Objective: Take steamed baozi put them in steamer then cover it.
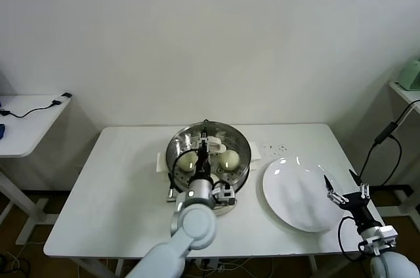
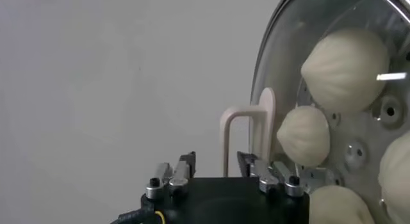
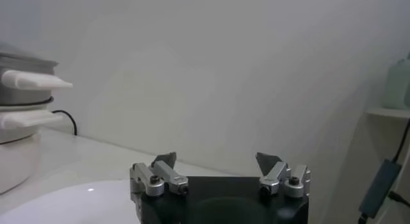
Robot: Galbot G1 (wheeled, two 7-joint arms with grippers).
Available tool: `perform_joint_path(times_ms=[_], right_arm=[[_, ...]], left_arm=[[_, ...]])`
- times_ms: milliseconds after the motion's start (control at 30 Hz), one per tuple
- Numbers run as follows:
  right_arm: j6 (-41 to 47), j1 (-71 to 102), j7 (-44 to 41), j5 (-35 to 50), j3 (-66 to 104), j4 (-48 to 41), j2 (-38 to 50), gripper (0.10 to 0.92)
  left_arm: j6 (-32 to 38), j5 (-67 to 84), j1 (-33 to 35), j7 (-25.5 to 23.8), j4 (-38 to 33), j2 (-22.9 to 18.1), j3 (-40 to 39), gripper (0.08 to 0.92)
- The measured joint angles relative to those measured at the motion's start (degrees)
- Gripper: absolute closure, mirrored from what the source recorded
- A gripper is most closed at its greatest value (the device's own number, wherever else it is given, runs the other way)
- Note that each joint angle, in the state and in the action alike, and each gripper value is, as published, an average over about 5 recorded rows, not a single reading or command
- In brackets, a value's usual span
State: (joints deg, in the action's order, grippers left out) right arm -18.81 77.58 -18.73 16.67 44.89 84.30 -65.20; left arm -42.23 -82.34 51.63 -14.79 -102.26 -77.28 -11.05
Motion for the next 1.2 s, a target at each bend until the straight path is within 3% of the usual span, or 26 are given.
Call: perform_joint_path(times_ms=[400, 767, 1000, 1200], right_arm=[[1.03, -0.06, 0.44, -0.15, 0.12, 0.52, -0.32, 0.203], [3.8, 0.22, 1.94, -2.2, 0.56, 1.83, -1.11, 0.203], [5.2, 0.66, 3.21, -2.77, 0.75, 3.26, -1.9, 0.203], [5.63, 1.38, 4.1, -2.78, 0.98, 4.35, -2.89, 0.203]], left_arm=[[0.02, 6.5, 3.78, 3.02, -8.34, 5.7, 2.21, 0.195], [1.53, 23.19, 11.6, 9.5, -17.15, 12.58, 9.91, 0.177], [12.5, 36.49, 18.57, 14.04, -19.54, 14.06, 17.82, 0.177], [22.94, 49.82, 23.85, 16.31, -18.4, 12.96, 28.46, 0.177]])
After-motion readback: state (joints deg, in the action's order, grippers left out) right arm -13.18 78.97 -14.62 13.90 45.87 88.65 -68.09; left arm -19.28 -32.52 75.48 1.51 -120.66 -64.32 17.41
